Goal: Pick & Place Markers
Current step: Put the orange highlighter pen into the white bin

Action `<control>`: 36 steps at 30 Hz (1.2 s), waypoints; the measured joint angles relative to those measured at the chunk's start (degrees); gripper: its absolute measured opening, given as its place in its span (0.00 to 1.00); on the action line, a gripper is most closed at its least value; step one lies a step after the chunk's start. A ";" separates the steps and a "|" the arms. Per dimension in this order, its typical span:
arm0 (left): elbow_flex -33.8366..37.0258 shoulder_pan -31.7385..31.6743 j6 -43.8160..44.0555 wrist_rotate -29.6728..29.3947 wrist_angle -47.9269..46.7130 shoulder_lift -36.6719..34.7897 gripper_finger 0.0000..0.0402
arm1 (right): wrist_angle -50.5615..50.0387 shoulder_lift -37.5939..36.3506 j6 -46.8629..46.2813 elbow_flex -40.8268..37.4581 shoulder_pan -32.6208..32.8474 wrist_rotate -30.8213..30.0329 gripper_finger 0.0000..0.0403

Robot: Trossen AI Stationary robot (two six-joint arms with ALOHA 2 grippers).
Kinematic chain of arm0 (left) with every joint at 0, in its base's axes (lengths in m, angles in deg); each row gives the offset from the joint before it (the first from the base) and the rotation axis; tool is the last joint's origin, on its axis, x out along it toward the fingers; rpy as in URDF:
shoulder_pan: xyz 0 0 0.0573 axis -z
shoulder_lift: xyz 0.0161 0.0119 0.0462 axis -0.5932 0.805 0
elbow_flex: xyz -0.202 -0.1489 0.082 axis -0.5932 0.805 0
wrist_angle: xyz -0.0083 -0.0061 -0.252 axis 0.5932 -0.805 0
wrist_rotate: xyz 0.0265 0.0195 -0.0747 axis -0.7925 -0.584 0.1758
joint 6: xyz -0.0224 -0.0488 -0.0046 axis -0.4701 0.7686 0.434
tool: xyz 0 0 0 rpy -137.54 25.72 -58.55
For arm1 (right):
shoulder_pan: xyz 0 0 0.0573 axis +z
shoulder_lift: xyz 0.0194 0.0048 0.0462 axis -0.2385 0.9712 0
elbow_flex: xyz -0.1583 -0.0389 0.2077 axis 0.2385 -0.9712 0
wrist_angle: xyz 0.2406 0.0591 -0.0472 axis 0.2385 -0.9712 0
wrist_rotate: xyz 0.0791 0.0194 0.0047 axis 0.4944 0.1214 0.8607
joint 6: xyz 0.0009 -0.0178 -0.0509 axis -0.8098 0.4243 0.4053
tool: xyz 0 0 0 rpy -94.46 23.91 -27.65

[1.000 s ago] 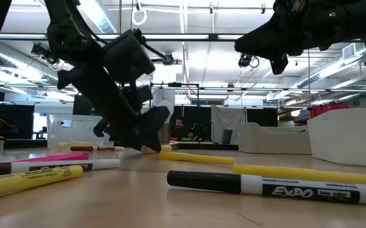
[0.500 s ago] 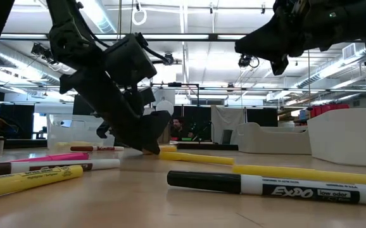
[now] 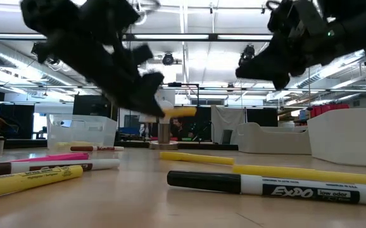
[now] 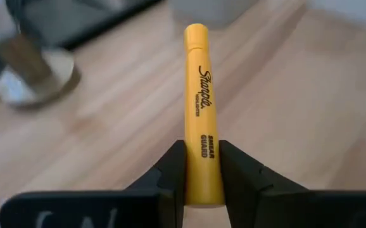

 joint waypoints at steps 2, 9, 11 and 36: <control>0.01 1.94 -3.85 -0.61 4.12 -1.44 0.19 | 1.09 2.59 -2.04 0.00 -0.51 0.55 0.14; -0.04 6.97 -18.22 1.88 21.01 -1.90 0.20 | 21.72 14.78 -3.23 0.04 -0.96 3.22 0.38; -0.03 7.55 -19.00 2.04 22.74 -1.86 0.20 | 28.79 17.88 -1.58 0.04 -0.97 3.17 0.46; -0.05 8.06 -20.58 3.20 24.99 -1.83 0.22 | 37.31 23.36 -10.52 3.74 -4.32 3.87 0.48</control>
